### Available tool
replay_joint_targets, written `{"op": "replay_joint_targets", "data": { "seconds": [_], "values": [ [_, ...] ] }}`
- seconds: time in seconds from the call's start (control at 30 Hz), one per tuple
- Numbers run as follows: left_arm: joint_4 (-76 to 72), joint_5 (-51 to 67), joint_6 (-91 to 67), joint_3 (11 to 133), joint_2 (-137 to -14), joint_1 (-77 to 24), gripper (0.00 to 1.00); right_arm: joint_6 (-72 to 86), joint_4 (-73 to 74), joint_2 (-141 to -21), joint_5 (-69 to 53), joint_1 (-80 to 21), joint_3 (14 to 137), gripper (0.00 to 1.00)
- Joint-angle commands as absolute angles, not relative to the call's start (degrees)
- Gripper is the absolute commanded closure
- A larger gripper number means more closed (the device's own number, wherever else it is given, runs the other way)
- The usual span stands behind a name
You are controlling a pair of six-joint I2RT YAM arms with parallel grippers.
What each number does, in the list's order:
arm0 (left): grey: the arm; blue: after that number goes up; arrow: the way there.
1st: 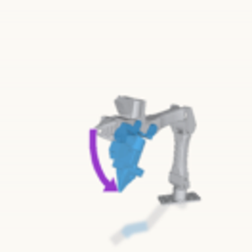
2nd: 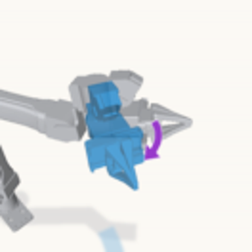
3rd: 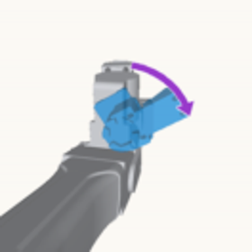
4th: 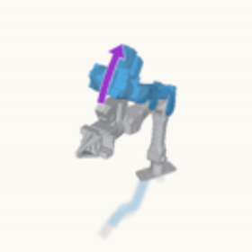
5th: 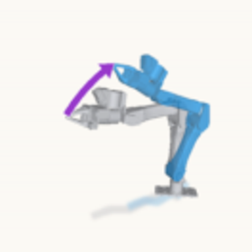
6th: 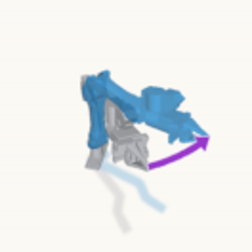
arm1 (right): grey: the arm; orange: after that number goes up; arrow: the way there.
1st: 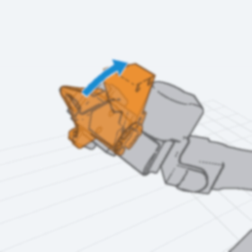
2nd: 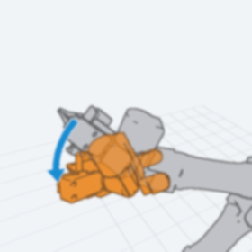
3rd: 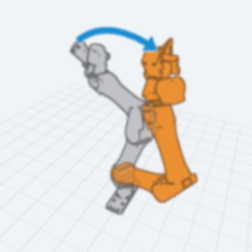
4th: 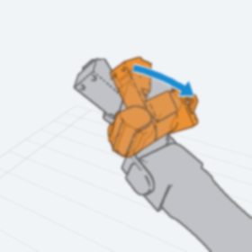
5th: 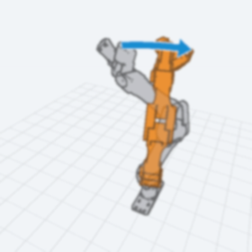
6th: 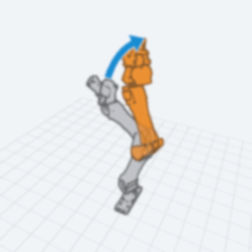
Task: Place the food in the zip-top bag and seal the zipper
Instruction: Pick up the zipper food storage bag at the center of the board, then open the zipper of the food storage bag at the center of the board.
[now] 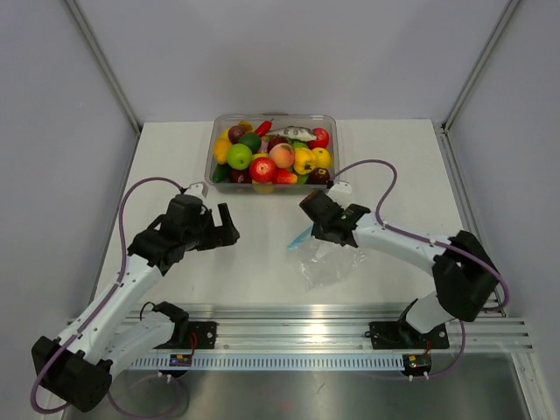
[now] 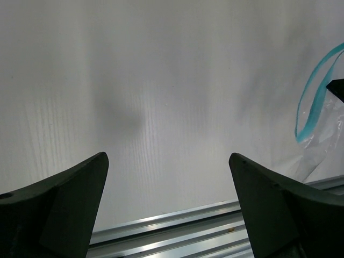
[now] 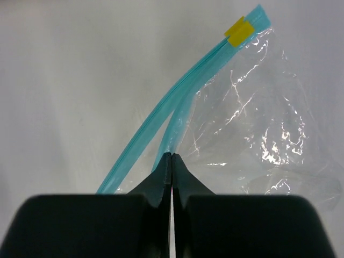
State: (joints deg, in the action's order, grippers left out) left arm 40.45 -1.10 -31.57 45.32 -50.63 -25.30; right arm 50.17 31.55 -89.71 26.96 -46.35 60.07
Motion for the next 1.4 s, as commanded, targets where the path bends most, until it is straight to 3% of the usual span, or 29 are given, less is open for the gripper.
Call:
{"op": "replay_joint_targets", "data": {
  "seconds": [0.0, 0.13, 0.4, 0.53, 0.73, 0.93, 1.2, 1.27, 1.3, 1.37],
  "values": [
    [35.52, 6.31, -32.08, 45.7, -51.06, -25.58, 0.01, 40.97, 19.01, -80.0, 20.49, -47.72, 54.59, 1.0],
    [31.92, 14.29, -32.25, 45.7, -50.89, -25.66, 0.06, 33.85, 14.07, -69.64, 14.87, -49.39, 48.27, 1.0],
    [19.45, 27.77, -38.75, 44.39, -55.28, -29.61, 0.23, 26.54, 10.81, -62.76, 5.28, -50.8, 44.03, 1.0],
    [15.21, 26.72, -41.83, 44.47, -59.49, -33.13, 0.32, 26.46, 10.72, -62.84, 4.22, -51.94, 43.77, 1.0],
    [10.46, 25.23, -44.3, 46.23, -66.17, -38.93, 0.34, 26.46, 11.86, -63.11, 5.01, -53.87, 44.73, 1.0],
    [8.09, 22.68, -45.61, 46.15, -71.36, -42.01, 0.65, 26.72, 12.83, -61.88, 5.18, -54.58, 44.3, 1.0],
    [5.28, 23.03, -46.32, 45.53, -73.65, -42.63, 0.66, 27.6, 13.88, -60.47, 4.75, -55.19, 43.94, 1.0],
    [5.1, 23.11, -46.32, 45.88, -74.53, -43.06, 0.86, 28.03, 14.32, -60.47, 4.75, -55.28, 44.3, 1.0],
    [5.36, 22.94, -46.23, 46.05, -74.79, -43.07, 1.0, 28.47, 14.67, -60.47, 5.09, -55.28, 44.47, 1.0],
    [6.5, 22.42, -45.97, 46.14, -74.53, -43.15, 1.0, 29.96, 18.08, -60.64, 7.02, -55.37, 45.7, 1.0]
  ]
}}
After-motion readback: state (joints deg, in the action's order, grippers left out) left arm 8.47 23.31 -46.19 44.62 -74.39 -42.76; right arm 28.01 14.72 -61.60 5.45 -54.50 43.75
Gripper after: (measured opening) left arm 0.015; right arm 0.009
